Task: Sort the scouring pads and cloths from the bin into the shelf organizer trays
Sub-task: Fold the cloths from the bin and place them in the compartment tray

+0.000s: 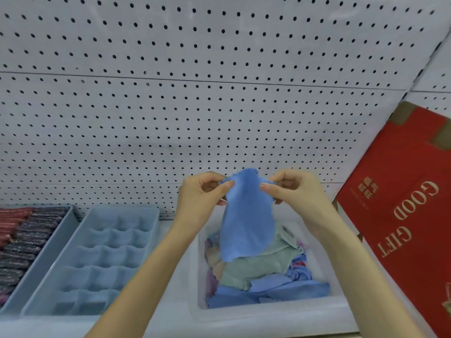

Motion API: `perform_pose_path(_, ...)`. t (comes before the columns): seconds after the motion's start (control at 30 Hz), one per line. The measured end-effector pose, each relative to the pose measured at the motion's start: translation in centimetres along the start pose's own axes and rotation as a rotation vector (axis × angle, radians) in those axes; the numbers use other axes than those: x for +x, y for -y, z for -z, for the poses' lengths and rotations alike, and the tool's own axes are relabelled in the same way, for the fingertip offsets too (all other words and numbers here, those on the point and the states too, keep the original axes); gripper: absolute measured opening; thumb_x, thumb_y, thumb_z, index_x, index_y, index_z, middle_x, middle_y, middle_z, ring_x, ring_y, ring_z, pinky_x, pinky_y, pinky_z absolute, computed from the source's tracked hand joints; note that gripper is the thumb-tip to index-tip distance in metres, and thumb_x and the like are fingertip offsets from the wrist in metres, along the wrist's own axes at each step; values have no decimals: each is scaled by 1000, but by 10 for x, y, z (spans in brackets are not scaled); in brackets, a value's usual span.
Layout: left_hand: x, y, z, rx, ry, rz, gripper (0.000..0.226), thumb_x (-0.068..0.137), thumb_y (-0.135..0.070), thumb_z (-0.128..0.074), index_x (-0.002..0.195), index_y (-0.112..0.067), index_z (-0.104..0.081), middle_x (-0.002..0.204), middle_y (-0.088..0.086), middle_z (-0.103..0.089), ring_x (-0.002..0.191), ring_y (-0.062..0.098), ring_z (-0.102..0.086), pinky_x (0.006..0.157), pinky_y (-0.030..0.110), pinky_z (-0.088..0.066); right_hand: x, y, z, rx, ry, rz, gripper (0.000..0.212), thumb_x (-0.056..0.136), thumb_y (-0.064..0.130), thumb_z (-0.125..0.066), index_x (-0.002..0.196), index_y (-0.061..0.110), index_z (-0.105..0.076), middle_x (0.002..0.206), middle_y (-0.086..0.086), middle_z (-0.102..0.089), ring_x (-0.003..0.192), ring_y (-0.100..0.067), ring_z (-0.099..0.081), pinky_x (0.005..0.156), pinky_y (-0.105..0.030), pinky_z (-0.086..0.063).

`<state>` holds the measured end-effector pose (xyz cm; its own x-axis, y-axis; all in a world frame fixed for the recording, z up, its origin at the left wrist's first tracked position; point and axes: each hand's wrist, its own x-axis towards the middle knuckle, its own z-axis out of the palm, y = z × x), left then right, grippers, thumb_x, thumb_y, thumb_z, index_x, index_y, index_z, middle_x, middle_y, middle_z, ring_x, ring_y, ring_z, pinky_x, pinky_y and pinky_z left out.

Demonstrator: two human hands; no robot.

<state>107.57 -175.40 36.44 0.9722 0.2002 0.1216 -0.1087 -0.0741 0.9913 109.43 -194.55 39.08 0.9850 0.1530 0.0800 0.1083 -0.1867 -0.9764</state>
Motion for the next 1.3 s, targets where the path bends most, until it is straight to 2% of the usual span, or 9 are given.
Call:
perform_pose_path(0.1, -12, -3, -6, -98, 48, 4, 14, 85, 1, -67, 80, -11, -72, 69, -2, -73, 62, 8, -66, 60, 21, -54, -7, 1, -20, 166, -48, 4, 2, 78, 3, -73, 78, 3, -71, 65, -2, -70, 57, -10, -62, 56, -19, -48)
perform_pose_path(0.27, -24, -9, -8, -214, 74, -21, 10, 86, 3, -65, 90, -2, -73, 84, 12, -75, 73, 16, -71, 65, 22, -55, -16, 6, -34, 172, -35, 80, 13, 78, -3, -71, 82, 9, -73, 76, 0, -75, 70, -11, -71, 63, -19, -53)
perform_pose_path(0.37, -29, -11, -5, -240, 79, -31, 13, 85, 3, -66, 84, -8, -71, 80, 6, -75, 72, 15, -71, 64, 21, -55, -20, 8, -33, 128, -67, 90, 16, 77, -4, -73, 81, 11, -74, 77, -1, -75, 71, -12, -70, 66, -23, -56)
perform_pose_path(0.47, -31, -11, -5, -267, 80, -19, 5, 85, 2, -67, 85, -2, -68, 79, 6, -75, 73, 17, -72, 64, 22, -56, -25, 8, -33, 105, -52, 67, 15, 77, 0, -73, 82, 15, -74, 80, -3, -75, 74, -16, -70, 68, -33, -59)
perform_pose_path(0.7, -36, -11, -1, -231, 92, -47, 10, 89, -1, -63, 91, -2, -73, 84, 8, -76, 77, 19, -73, 68, 24, -57, -31, 12, -37, 153, -41, 88, 14, 84, -1, -66, 85, 11, -74, 74, 3, -74, 66, -7, -67, 63, -16, -51)
perform_pose_path(0.9, -41, -15, 0, -304, 134, 23, 27, 99, -17, -49, 96, -5, -74, 89, 8, -76, 83, 18, -73, 70, 22, -56, -36, 12, -37, 121, -12, 135, 20, 81, -1, -69, 89, 17, -74, 86, 4, -76, 80, -9, -71, 74, -19, -53)
perform_pose_path(1.07, -44, -15, 1, -333, 145, 28, 19, 97, -2, -50, 100, -2, -69, 89, 10, -76, 83, 18, -73, 73, 23, -57, -42, 6, -46, 40, -68, 237, 32, 71, -1, -79, 84, 27, -72, 83, 5, -72, 76, -10, -67, 71, -20, -52)
perform_pose_path(1.2, -44, -17, 3, -255, 160, -11, 20, 94, 1, -54, 95, -10, -71, 84, -1, -76, 80, 10, -71, 68, 20, -55, -41, 5, -49, 168, -173, 218, 19, 76, -1, -74, 76, 18, -73, 73, 6, -71, 70, -7, -66, 68, -18, -51)
perform_pose_path(1.3, -39, -11, 7, -25, 17, -92, 20, 89, -7, -65, 94, -25, -71, 91, -9, -71, 76, 0, -62, 70, 16, -51, -38, 5, -46, 242, -179, 129, 9, 80, 2, -70, 78, 10, -73, 72, 1, -72, 68, -11, -65, 67, -21, -52)
